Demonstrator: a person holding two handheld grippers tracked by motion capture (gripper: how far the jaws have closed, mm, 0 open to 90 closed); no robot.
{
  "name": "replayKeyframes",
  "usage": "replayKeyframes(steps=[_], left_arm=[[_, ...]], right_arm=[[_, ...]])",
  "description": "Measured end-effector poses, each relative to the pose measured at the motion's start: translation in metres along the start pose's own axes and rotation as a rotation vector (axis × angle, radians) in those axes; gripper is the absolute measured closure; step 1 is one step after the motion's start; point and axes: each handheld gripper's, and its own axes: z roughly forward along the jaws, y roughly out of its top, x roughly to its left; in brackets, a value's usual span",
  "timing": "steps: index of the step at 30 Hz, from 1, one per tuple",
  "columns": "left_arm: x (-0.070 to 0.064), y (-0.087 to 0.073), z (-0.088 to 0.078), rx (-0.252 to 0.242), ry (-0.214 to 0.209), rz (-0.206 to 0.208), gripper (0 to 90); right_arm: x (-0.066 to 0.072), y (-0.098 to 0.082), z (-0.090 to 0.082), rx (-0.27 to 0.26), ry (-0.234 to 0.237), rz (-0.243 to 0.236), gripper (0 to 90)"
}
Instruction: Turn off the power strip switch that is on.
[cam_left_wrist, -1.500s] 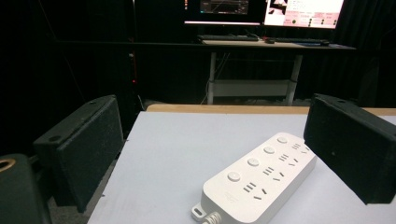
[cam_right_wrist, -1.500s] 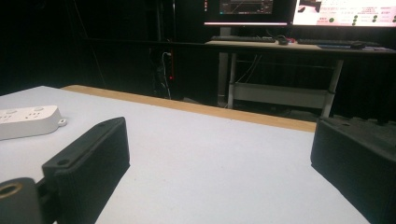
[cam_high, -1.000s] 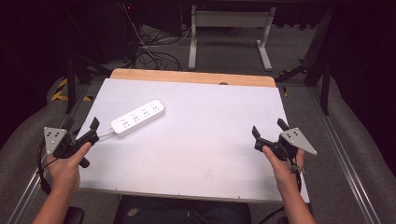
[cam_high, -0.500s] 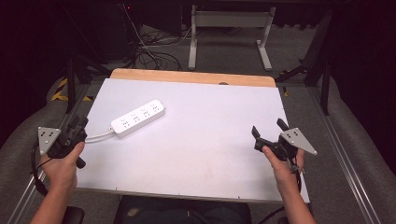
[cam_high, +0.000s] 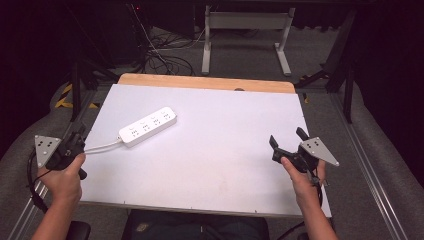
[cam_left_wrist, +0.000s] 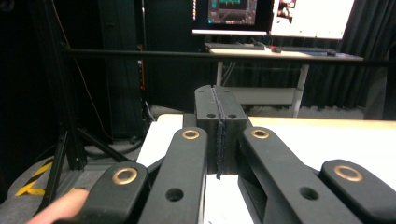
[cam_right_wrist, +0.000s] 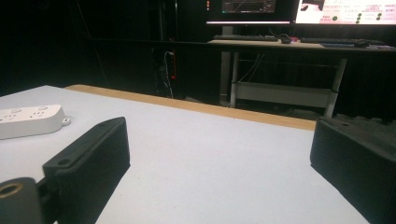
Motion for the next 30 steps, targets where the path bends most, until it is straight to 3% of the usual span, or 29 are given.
replayKeyframes(steps=[16,23,25,30], left_arm=[[-0.005,0.013,0.005,0.029,-0.046,0.02,89.8],[0.0,0.017,0.006,0.058,-0.052,0.016,89.8],[0.002,0.019,0.006,0.066,-0.059,0.028,89.8],[0.006,0.02,0.003,0.091,-0.094,0.015,89.0]], right_arm=[[0.0,-0.001,0.0,0.006,-0.001,0.003,5.5],[0.0,-0.002,0.0,0.009,0.016,0.009,5.6],[0.001,-0.002,0.002,0.018,0.019,0.0,6.0],[0.001,-0.003,0.002,0.021,0.023,0.001,5.9]])
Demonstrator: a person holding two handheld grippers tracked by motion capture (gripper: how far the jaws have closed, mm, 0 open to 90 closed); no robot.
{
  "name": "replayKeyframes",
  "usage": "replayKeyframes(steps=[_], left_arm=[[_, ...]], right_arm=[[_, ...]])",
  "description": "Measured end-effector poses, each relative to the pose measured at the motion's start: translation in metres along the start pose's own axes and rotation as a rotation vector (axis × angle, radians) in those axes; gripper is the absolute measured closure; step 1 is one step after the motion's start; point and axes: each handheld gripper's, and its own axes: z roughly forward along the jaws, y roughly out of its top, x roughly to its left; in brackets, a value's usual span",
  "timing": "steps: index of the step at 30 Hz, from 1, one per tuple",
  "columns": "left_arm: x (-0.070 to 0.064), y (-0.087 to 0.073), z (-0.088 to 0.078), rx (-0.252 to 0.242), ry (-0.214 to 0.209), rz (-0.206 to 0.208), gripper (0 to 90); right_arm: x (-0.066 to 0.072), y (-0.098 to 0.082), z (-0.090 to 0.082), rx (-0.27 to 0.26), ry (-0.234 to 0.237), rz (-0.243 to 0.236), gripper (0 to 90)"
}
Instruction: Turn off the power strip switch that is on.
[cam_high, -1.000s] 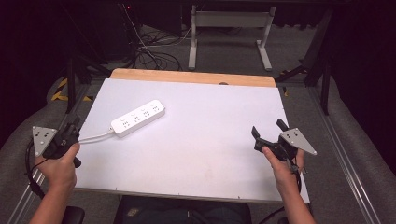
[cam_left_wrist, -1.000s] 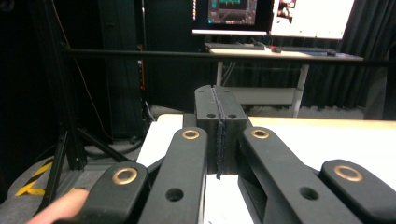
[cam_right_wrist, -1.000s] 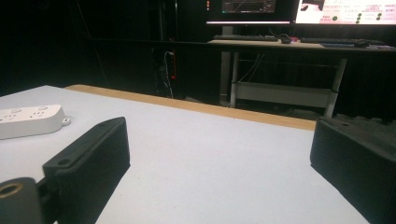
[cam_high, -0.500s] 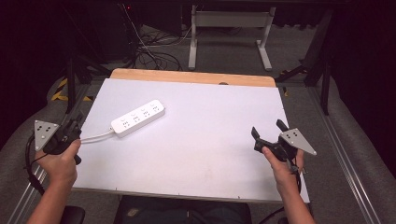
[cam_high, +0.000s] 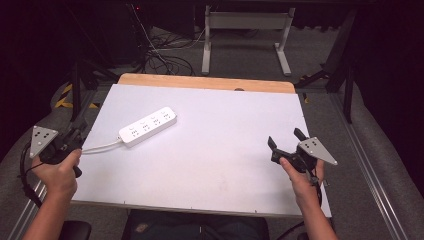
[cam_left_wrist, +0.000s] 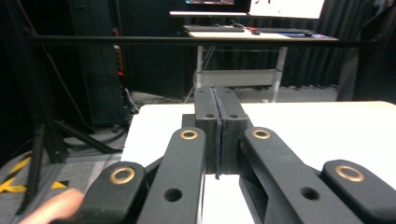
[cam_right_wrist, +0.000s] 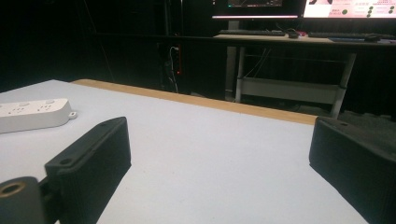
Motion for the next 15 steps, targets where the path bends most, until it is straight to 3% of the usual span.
replayKeyframes(steps=[6,15], left_arm=[[-0.004,0.006,0.002,0.022,-0.032,0.052,89.8],[-0.007,0.009,0.022,0.107,-0.065,0.065,90.0]], right_arm=[[0.001,0.0,0.001,0.002,0.008,0.0,5.7],[0.001,0.0,0.001,0.01,0.006,-0.007,6.1]])
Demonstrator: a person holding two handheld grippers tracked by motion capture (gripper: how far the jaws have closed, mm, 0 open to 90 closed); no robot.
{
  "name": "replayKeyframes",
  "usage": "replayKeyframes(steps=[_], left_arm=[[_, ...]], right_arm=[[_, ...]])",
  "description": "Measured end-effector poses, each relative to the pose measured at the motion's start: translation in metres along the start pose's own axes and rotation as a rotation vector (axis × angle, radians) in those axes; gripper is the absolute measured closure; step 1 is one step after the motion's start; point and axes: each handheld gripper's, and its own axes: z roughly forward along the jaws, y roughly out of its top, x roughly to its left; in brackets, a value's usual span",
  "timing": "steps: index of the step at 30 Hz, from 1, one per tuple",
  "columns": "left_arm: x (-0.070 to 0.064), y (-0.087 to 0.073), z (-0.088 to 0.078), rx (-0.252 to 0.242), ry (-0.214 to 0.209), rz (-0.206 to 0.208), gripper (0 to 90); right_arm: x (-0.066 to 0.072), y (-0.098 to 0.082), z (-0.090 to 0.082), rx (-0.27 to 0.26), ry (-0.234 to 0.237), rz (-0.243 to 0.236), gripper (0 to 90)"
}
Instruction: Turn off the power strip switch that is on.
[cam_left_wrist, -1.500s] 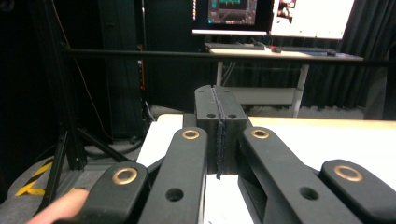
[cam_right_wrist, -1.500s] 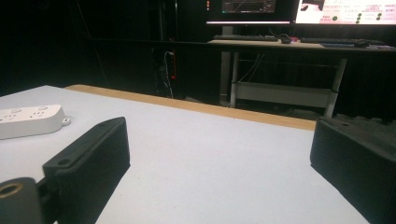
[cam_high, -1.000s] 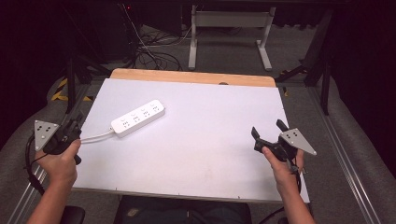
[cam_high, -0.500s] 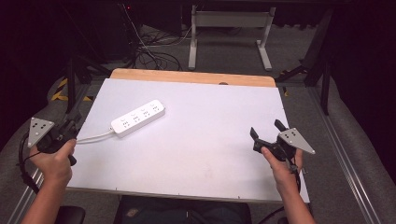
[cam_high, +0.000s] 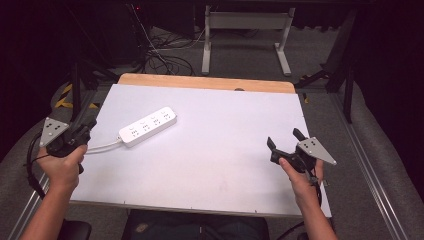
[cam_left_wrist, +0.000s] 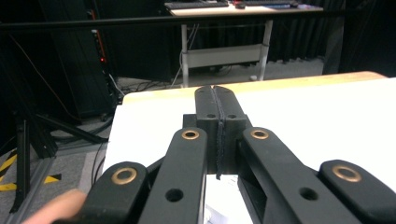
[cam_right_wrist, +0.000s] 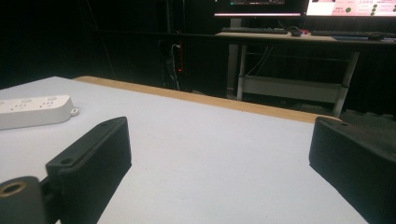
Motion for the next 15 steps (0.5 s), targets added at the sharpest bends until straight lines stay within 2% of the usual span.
replayKeyframes(steps=[7,13,15], left_arm=[[-0.003,0.006,0.023,0.074,-0.01,-0.012,89.9],[-0.005,0.008,0.048,0.137,-0.005,0.032,89.9],[-0.006,0.007,0.058,0.181,-0.011,0.038,90.0]], right_arm=[[0.0,0.0,0.001,0.003,0.001,-0.005,5.9],[0.0,0.0,0.001,0.006,0.0,-0.006,6.1],[0.0,0.0,0.001,0.006,0.0,-0.006,6.1]])
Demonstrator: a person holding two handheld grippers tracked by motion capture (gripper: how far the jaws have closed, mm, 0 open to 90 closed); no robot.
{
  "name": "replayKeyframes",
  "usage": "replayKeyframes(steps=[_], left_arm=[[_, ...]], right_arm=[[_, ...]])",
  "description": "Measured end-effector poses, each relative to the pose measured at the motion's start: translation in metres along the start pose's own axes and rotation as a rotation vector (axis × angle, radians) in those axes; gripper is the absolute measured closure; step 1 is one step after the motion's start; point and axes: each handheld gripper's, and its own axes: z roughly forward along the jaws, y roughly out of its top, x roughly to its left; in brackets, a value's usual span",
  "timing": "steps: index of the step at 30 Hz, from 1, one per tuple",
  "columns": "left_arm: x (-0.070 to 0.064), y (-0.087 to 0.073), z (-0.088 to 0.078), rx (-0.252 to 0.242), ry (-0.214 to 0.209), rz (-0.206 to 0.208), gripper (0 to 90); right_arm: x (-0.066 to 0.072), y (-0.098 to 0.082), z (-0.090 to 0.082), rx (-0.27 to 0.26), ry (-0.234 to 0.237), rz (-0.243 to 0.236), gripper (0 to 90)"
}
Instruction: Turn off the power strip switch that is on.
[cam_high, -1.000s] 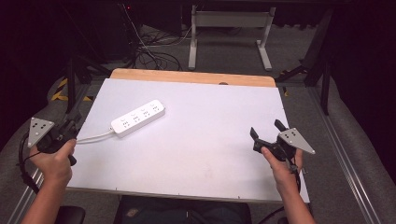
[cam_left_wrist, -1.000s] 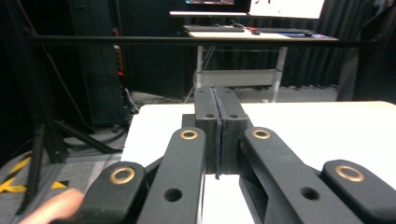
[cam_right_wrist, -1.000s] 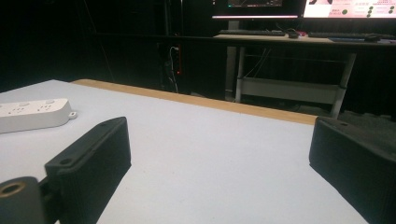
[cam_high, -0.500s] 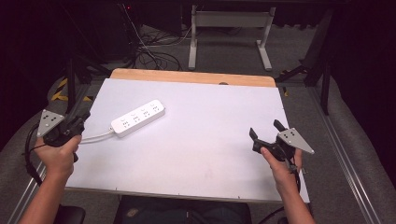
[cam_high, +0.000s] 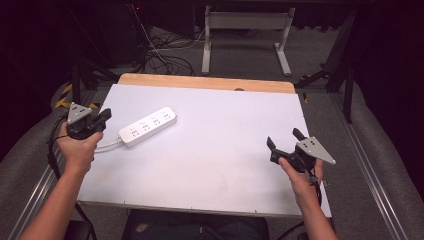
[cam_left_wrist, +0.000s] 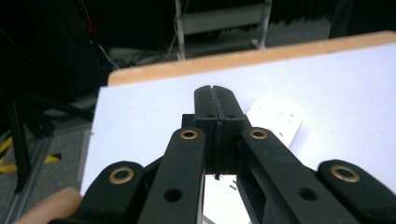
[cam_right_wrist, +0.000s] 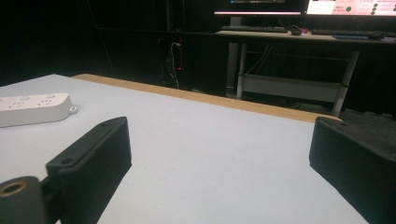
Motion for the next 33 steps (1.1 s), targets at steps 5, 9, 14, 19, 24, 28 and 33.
replayKeyframes(steps=[5,9,14,19,24,28,33], left_arm=[[-0.004,-0.003,0.019,0.075,-0.012,0.023,89.9],[-0.006,-0.005,0.033,0.128,-0.028,0.036,90.0],[-0.007,-0.01,0.051,0.202,-0.058,0.054,90.0],[-0.007,-0.015,0.067,0.277,-0.071,0.059,90.0],[-0.006,-0.019,0.074,0.309,-0.078,0.042,90.0],[-0.006,-0.024,0.077,0.304,-0.084,0.017,89.9],[-0.001,-0.022,0.078,0.29,-0.081,0.0,90.0]], right_arm=[[0.0,0.0,0.0,0.001,0.001,0.0,6.1],[0.0,0.0,0.0,-0.003,0.003,0.004,6.2],[0.0,0.001,0.0,-0.003,0.005,0.002,6.2],[0.0,0.001,0.0,-0.005,0.006,0.002,6.2],[0.0,0.001,0.0,-0.004,0.008,0.003,6.2],[0.0,0.001,0.0,-0.006,0.007,0.003,6.9],[0.0,0.001,0.0,-0.005,0.005,0.001,6.5]])
